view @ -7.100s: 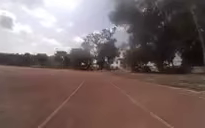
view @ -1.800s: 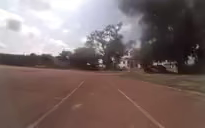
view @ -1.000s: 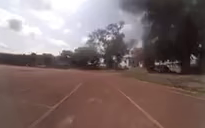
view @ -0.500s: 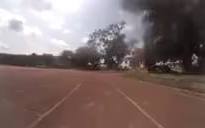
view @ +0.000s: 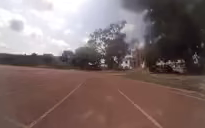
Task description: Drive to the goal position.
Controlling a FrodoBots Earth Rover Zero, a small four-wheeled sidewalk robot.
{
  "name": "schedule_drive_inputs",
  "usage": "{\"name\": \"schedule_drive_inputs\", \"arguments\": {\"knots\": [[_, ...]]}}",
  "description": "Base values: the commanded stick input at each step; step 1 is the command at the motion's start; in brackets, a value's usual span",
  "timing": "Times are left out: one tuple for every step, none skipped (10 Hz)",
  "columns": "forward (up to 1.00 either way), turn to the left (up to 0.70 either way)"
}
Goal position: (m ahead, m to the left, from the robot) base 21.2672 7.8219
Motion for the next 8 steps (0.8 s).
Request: {"name": "schedule_drive_inputs", "arguments": {"knots": [[0.7, 0.0], [0.7, 0.0], [0.7, 0.0], [0.7, 0.0], [0.7, 0.0], [0.7, 0.0], [0.7, 0.0], [0.7, 0.0]]}}
